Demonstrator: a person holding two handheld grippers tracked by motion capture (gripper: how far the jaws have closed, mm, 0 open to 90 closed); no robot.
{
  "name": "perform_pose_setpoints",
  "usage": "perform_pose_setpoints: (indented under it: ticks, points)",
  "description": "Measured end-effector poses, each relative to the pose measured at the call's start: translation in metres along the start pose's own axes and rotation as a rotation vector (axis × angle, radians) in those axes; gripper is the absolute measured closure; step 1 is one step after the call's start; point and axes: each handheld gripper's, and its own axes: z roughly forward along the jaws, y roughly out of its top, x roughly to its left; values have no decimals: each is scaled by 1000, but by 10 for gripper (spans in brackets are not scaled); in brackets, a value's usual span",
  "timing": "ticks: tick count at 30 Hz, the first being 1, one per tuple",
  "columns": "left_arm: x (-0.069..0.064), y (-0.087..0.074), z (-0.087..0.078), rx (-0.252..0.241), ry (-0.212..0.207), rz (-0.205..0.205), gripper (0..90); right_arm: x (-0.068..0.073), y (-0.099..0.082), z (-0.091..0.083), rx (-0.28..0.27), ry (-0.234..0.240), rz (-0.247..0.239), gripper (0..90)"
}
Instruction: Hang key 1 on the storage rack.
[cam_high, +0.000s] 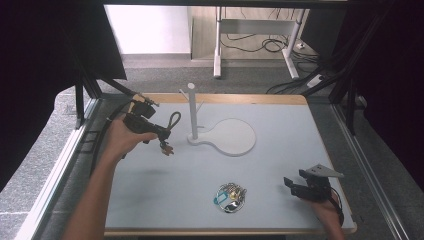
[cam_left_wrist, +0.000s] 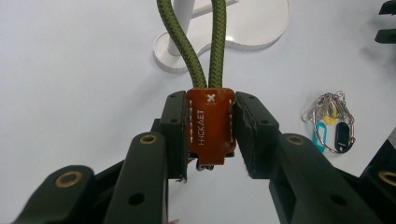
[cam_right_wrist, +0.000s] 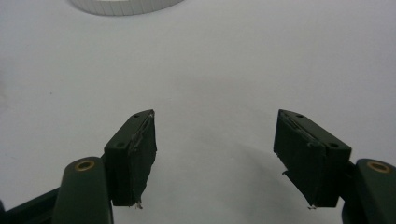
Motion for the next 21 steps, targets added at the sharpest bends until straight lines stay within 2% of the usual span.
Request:
perform_pose_setpoints:
  ticks: [13,21]
  points:
    - [13,12,-6,-27,-30,-21,666,2,0,1,12,0,-4,297]
    - [20,25,-10,-44,-27,-29,666,0,-1,0,10,-5,-3,297]
